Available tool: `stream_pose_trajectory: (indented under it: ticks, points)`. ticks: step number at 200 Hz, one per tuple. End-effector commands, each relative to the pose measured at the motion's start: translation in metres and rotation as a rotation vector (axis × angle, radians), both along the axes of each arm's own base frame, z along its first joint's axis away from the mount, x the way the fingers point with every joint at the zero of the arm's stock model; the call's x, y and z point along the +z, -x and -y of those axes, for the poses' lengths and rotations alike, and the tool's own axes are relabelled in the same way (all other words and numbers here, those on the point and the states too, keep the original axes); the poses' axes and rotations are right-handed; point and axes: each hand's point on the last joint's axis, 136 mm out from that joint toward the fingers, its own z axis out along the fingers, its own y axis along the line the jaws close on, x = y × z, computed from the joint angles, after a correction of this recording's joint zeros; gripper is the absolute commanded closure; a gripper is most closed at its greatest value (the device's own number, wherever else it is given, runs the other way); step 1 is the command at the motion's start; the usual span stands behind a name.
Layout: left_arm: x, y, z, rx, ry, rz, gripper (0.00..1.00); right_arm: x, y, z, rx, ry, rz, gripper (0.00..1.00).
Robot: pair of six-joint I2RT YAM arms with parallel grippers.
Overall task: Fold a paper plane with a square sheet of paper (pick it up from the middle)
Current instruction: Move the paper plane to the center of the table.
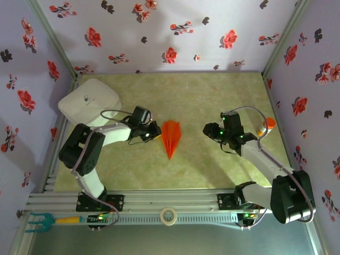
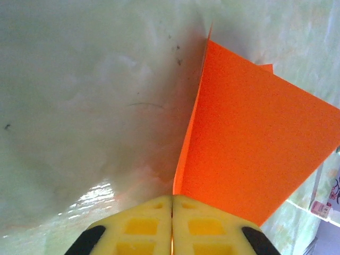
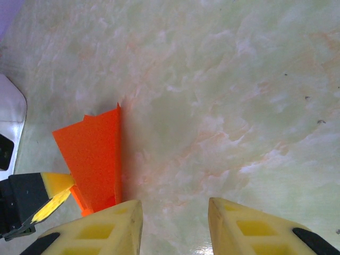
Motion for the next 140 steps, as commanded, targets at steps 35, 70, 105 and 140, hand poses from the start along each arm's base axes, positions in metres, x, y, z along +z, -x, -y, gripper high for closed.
stream_pose_trajectory:
  ticks: [35,70,105,140]
  points:
    - [0.016,-0.001,-0.002,0.016,-0.003,0.042,0.68,-0.002,0.000,0.001,0.003,0.011,-0.006,0.61]
    - [0.036,-0.004,-0.017,-0.011,-0.098,0.143,0.62,0.004,-0.006,0.030,-0.050,0.199,0.034,0.57]
    - [0.065,-0.014,-0.069,-0.009,-0.367,0.321,0.59,0.036,-0.025,0.089,-0.164,0.564,0.200,0.30]
    - [0.100,-0.033,-0.153,0.055,-0.725,0.545,0.52,0.039,-0.046,0.137,-0.266,0.926,0.343,0.01]
